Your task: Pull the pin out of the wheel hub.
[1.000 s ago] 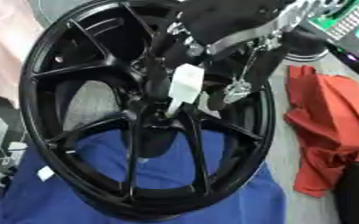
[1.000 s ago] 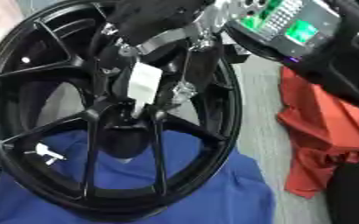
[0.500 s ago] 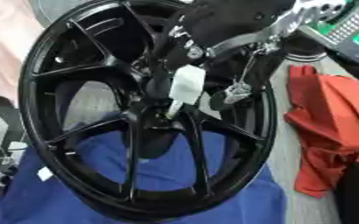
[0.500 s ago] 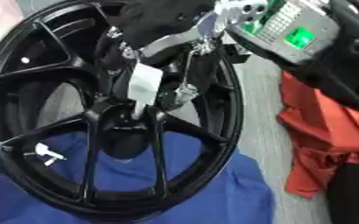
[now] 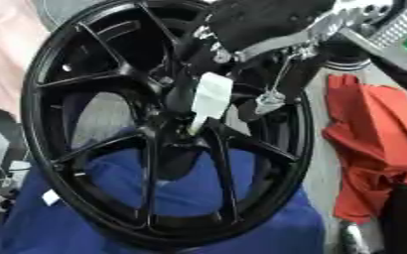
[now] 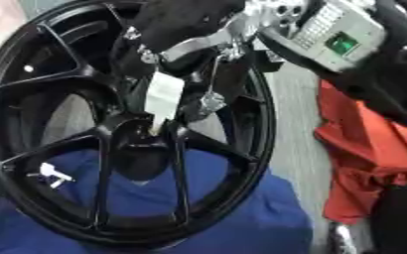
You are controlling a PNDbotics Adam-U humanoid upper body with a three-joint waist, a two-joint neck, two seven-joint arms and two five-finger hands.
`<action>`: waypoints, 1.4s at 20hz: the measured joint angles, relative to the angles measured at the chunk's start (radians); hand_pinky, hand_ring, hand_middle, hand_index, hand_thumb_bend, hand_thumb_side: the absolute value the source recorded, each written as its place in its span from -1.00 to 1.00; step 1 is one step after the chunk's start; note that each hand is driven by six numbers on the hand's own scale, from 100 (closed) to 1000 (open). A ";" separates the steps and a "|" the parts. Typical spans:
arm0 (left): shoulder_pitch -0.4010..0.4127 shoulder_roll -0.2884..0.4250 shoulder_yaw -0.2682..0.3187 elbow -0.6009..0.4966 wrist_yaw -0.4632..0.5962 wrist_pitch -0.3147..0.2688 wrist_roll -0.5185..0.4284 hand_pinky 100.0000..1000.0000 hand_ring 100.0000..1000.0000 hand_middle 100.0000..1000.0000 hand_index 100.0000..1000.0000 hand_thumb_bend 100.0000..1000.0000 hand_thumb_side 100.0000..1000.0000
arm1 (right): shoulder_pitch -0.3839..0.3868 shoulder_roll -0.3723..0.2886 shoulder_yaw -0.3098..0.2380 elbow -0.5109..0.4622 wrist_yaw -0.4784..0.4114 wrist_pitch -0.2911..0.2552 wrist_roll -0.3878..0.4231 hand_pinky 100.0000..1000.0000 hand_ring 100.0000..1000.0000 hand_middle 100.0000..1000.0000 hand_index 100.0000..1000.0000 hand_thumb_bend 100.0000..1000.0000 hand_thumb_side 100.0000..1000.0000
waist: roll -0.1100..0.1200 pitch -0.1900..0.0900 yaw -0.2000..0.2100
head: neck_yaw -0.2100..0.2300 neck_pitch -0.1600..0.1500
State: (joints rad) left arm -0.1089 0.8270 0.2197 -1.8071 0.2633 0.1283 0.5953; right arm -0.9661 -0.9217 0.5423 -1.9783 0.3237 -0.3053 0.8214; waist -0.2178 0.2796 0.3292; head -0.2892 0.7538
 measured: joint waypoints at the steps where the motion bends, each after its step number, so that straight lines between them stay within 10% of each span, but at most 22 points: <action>1: 0.001 0.000 0.000 0.000 0.000 0.000 0.000 0.67 0.53 0.36 0.57 -0.28 0.55 | 0.000 0.000 0.000 0.004 0.001 -0.001 -0.002 0.62 0.60 0.42 0.54 -0.24 -1.00 | 0.000 0.001 0.000 | -0.001 0.000; 28: 0.003 -0.001 0.000 -0.008 -0.001 0.003 -0.003 0.68 0.53 0.36 0.56 -0.31 0.57 | 0.000 0.001 0.016 0.051 0.004 -0.026 -0.033 0.59 0.52 0.25 0.37 -0.23 -1.00 | -0.012 0.011 0.007 | -0.003 -0.001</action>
State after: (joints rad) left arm -0.1060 0.8263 0.2196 -1.8153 0.2625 0.1309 0.5926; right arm -0.9664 -0.9203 0.5586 -1.9273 0.3273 -0.3313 0.7882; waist -0.2297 0.2910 0.3364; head -0.2924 0.7526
